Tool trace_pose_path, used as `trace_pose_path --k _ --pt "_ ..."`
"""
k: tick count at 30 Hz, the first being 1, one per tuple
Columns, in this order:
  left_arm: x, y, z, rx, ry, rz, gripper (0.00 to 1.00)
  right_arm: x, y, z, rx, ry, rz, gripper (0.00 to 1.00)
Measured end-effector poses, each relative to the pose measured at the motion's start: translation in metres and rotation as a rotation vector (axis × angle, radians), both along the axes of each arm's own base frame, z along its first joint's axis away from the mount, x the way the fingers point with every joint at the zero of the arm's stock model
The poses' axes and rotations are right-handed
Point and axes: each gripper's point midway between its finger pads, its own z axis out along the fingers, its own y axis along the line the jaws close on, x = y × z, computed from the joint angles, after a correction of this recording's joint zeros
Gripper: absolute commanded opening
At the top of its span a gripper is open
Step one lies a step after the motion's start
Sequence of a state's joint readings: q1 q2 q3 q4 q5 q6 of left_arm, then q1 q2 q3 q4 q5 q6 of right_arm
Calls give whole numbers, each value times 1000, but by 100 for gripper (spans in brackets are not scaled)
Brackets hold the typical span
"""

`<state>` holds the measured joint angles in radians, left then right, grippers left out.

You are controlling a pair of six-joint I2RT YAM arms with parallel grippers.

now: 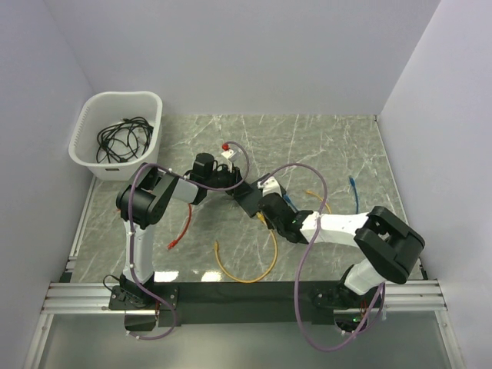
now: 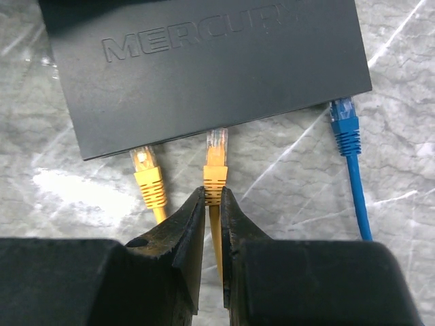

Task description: Insert the plug into the switch port

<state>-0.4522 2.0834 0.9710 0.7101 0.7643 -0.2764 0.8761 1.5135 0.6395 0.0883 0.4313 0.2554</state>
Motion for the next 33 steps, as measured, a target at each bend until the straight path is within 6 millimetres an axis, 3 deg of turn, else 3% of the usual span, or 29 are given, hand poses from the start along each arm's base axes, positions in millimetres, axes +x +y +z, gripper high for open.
trace_pose_path --k 15,23,33 --pt "3 -1 2 9 -38 -17 37 16 -16 -2 -94 -11 27 0" --pt "4 -3 -1 23 -43 -47 58 30 -10 10 -122 -81 107 0" --pt "11 -13 -1 14 -31 -108 62 46 4 26 -74 -164 149 0"
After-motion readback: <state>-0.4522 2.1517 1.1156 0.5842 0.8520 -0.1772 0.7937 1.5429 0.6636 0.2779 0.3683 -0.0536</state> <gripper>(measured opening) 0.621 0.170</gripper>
